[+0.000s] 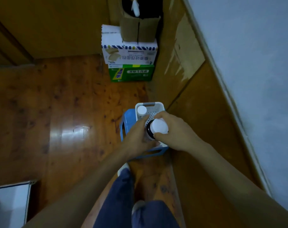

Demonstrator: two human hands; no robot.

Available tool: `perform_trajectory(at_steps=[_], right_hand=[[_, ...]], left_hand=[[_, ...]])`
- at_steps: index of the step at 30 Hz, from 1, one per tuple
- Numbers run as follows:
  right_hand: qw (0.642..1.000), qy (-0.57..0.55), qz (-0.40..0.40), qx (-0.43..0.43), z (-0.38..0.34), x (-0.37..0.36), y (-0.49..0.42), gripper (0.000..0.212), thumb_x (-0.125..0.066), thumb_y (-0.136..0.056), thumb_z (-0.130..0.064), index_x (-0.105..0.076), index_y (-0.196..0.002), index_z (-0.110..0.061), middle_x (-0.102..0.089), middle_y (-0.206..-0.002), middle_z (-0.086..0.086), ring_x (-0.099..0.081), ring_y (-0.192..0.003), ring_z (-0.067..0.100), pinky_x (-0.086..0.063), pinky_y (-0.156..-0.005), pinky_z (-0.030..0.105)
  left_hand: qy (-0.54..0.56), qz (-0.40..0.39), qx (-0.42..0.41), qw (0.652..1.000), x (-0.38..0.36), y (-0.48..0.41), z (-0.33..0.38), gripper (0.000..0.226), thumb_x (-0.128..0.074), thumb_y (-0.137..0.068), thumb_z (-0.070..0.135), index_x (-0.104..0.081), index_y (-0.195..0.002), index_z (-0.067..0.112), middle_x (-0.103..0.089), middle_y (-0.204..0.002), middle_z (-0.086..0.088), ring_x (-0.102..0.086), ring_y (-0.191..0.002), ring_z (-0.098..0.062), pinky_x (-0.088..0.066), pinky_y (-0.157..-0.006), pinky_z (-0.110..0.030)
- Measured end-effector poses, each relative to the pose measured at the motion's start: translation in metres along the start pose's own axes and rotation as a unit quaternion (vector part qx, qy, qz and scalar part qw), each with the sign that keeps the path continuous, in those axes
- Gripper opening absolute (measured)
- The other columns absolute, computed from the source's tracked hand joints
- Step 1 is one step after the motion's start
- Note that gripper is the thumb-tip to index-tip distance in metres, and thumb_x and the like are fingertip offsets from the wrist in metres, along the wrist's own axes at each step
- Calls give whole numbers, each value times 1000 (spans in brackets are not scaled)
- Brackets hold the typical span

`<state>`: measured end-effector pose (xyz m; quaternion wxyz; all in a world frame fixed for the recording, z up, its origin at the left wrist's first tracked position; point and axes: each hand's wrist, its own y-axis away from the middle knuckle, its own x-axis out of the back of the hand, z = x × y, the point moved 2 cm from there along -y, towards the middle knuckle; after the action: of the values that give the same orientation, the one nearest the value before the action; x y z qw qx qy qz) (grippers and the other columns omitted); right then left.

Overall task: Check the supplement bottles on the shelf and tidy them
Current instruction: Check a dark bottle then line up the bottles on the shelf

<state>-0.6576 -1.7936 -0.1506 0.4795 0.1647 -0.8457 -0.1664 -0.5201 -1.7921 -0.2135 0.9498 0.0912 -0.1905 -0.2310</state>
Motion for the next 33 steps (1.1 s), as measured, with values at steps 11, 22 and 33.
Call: perform_trajectory(at_steps=[11,22,33], right_hand=[[987,73,-9,-144,99,-50,-177,54,-67,-87,-37,-44,-132,-19,-59,-126,13,-58,-111,34,-49,-83,39],[992,43,-10,-115,141,-105,-264,51,-69,-86,-29,-46,-128,-10,-58,-124,15,-55,-113,32,-45,-80,35],[994,94,11,-58,134,-69,-240,62,-57,-93,-40,-30,-145,-20,-41,-143,9,-44,-127,30,-42,-93,39]], left_hand=[[-98,-36,227,968,-35,-87,-146,86,-57,-95,29,5,-152,11,-18,-159,-8,-24,-143,-23,-25,-105,-25],[-170,-117,277,938,-78,-95,-187,82,-49,-95,45,-2,-153,9,-32,-151,-6,-40,-133,-21,-34,-108,-40],[-243,-52,259,933,-58,-96,-149,80,-49,-96,43,-5,-153,9,-11,-161,-7,-15,-146,-23,-22,-114,-34]])
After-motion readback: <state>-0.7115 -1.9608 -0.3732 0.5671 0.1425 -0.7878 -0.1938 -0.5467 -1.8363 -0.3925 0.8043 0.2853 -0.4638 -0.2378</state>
